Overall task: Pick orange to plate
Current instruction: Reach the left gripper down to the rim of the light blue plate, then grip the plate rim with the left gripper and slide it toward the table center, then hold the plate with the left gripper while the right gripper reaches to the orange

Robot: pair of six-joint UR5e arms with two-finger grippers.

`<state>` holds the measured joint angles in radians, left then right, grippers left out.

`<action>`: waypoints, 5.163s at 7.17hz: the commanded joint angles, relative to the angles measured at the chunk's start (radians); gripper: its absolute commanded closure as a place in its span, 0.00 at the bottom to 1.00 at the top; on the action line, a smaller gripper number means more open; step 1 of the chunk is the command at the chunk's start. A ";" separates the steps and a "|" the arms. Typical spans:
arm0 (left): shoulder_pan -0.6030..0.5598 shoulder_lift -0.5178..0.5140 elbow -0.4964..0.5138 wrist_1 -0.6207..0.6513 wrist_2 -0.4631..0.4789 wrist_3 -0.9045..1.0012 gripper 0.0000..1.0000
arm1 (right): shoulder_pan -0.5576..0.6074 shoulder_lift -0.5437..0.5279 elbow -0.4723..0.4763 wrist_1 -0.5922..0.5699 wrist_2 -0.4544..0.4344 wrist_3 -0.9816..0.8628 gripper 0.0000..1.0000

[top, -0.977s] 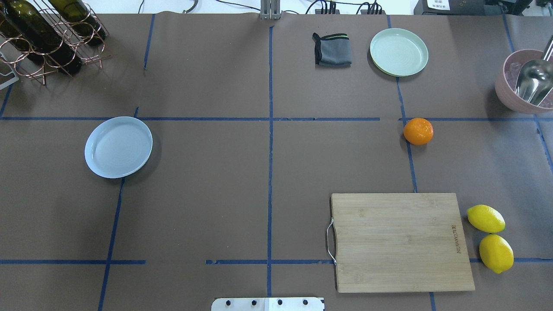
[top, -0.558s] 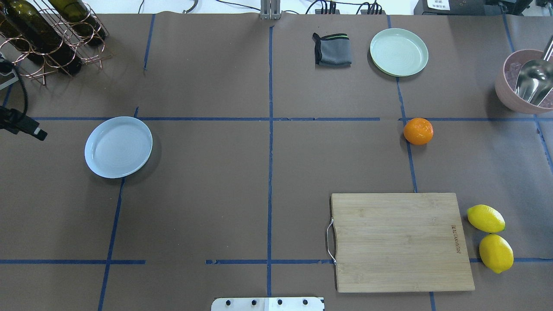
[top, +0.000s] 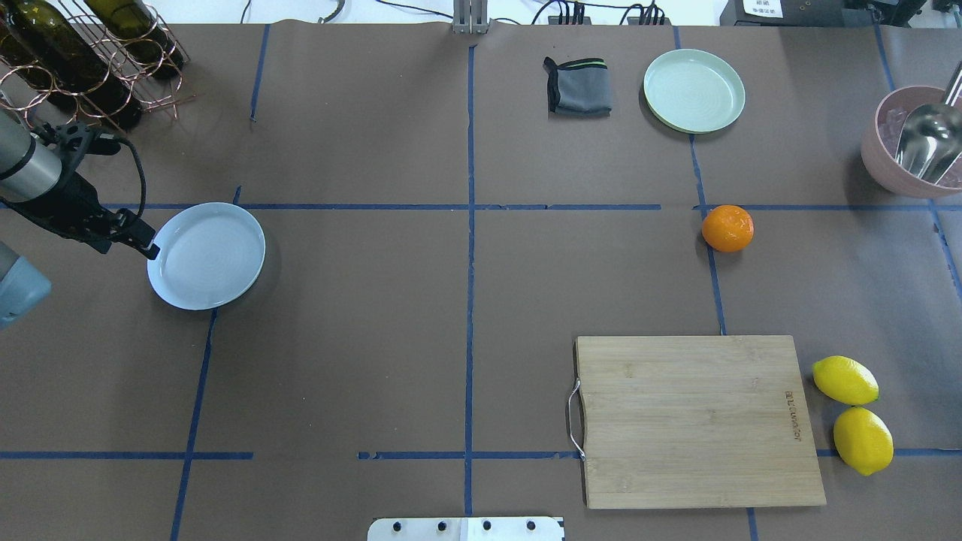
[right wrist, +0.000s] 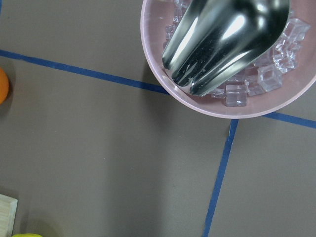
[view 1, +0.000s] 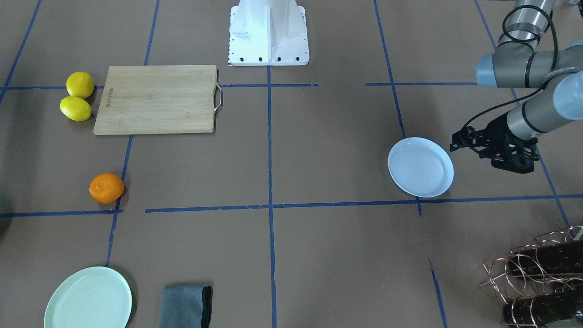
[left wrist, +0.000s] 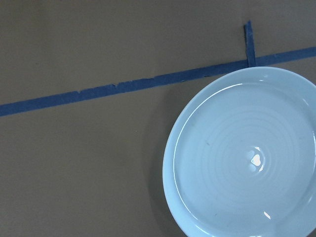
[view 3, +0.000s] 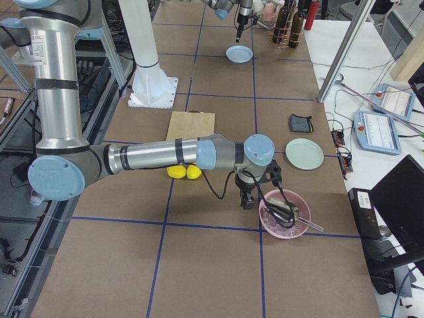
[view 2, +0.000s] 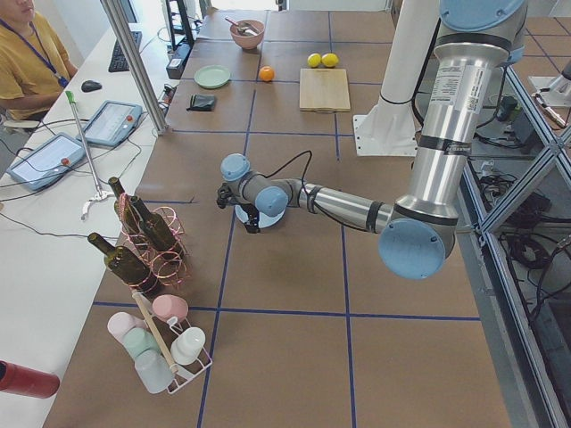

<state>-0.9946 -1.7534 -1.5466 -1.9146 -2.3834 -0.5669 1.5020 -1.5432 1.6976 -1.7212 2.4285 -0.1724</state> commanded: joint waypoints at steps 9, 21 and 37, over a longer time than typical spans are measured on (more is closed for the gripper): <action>0.051 -0.020 0.091 -0.118 0.038 -0.050 0.86 | -0.014 0.002 0.004 0.000 0.001 -0.001 0.00; 0.335 -0.532 0.273 -0.300 0.184 -0.812 1.00 | -0.052 0.018 0.036 0.000 0.003 0.001 0.00; 0.335 -0.394 0.109 -0.356 0.217 -0.812 0.00 | -0.614 0.195 -0.088 0.655 -0.427 1.007 0.24</action>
<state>-0.6596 -2.1480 -1.4369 -2.2697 -2.1660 -1.3790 0.8932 -1.3458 1.6087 -1.0675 2.0080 0.8341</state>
